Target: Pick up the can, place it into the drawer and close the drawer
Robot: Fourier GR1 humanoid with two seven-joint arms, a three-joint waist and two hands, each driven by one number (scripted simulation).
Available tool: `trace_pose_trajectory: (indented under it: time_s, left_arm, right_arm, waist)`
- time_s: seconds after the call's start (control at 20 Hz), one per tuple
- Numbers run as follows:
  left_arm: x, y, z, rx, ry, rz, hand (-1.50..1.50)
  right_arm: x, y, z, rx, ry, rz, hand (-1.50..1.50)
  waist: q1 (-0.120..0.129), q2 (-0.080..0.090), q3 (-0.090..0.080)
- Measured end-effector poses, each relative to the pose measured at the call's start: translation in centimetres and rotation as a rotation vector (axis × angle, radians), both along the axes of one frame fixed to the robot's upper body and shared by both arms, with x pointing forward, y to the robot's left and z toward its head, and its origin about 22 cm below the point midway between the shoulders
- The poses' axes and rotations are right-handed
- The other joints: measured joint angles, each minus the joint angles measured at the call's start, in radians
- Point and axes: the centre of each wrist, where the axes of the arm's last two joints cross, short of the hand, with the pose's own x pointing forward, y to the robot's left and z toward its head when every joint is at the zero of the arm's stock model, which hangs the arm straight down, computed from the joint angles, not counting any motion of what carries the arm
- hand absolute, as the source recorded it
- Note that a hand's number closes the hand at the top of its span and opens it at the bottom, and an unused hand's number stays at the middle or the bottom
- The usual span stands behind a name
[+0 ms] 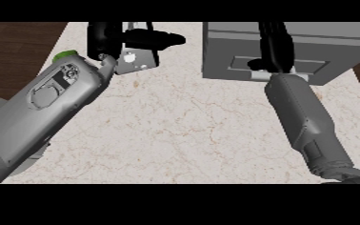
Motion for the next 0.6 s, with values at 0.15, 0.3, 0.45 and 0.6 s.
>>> trace_pose_trajectory:
  time_s: [0.15,0.3,0.45,0.6]
  left_arm:
    - [-0.5,0.6,-0.3,0.011,0.0,-0.002,-1.5]
    - [-0.9,1.0,-0.5,0.011,0.004,-0.007,-1.5]
    - [-1.4,1.1,-1.0,0.009,0.005,-0.015,-1.5]
    - [-1.7,1.5,-1.6,0.01,0.001,-0.017,-1.5]
  right_arm:
    - [0.7,0.1,0.9,-0.007,-0.009,-0.009,-1.5]
    - [1.4,0.2,1.7,-0.016,0.001,-0.01,-1.5]
    - [1.8,0.1,2.4,-0.017,0.014,-0.009,-1.5]
    - [2.2,0.0,2.9,-0.016,0.02,-0.003,-1.5]
  waist:
    - [0.003,0.001,0.0]
    - [0.007,0.007,-0.001]
    - [0.011,0.013,0.0]
    - [0.011,0.018,0.001]
